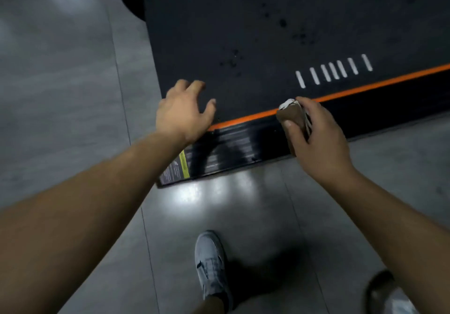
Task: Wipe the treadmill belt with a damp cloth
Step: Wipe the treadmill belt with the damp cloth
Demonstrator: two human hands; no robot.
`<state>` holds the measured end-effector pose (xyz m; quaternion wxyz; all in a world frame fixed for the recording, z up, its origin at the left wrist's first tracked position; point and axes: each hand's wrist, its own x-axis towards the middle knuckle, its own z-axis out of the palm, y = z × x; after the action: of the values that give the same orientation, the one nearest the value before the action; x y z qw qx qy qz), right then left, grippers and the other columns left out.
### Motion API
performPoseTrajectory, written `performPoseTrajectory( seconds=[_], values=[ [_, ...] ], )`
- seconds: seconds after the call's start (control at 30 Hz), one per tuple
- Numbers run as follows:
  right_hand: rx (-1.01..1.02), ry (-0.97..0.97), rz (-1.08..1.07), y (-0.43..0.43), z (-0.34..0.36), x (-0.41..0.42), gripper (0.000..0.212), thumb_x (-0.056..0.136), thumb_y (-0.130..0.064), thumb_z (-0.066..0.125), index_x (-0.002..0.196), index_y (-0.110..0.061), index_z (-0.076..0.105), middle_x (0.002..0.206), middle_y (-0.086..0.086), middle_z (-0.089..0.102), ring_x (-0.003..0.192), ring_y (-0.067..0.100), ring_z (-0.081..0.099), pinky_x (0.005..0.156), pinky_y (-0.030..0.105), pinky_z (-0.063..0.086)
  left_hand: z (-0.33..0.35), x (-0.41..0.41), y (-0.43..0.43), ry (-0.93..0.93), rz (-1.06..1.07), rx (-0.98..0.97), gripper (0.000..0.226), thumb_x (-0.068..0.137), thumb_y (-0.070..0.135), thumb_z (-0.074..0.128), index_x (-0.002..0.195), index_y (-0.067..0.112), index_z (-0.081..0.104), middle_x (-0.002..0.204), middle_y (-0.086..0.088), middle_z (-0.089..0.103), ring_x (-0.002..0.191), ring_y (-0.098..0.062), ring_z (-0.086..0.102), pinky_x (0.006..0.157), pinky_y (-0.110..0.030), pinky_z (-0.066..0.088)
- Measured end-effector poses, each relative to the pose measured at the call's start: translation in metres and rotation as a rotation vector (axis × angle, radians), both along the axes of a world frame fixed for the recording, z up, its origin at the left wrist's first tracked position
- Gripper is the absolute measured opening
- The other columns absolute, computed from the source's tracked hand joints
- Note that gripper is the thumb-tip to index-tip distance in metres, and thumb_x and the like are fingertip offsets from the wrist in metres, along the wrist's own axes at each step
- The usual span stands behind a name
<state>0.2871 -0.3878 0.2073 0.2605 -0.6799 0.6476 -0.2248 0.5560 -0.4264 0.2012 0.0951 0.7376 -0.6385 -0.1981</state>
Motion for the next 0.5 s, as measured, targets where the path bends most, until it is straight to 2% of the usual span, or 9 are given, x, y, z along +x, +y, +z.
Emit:
performPoseTrajectory(
  seconds=[0.2, 0.5],
  values=[
    [-0.014, 0.068, 0.125, -0.094, -0.030, 0.042, 0.050, 0.099, -0.035, 0.053, 0.148, -0.025, 0.042, 0.125, 0.003, 0.054, 0.110, 0.019, 0.053, 0.084, 0.031, 0.043, -0.026, 0.048, -0.072, -0.058, 0.073, 0.017, 0.049, 0.101, 0.050, 0.049, 0.142, 0.021, 0.051, 0.138, -0.012, 0.052, 0.120, -0.036, 0.056, 0.097, -0.051, 0.051],
    [-0.016, 0.056, 0.353, -0.218, -0.098, 0.107, 0.050, 0.098, -0.034, 0.051, 0.146, -0.025, 0.043, 0.125, 0.003, 0.054, 0.115, 0.024, 0.053, 0.087, 0.040, 0.049, -0.096, 0.089, -0.149, -0.100, 0.267, 0.086, 0.048, 0.101, 0.048, 0.050, 0.140, 0.019, 0.051, 0.132, -0.013, 0.053, 0.114, -0.038, 0.058, 0.092, -0.048, 0.053]
  ],
)
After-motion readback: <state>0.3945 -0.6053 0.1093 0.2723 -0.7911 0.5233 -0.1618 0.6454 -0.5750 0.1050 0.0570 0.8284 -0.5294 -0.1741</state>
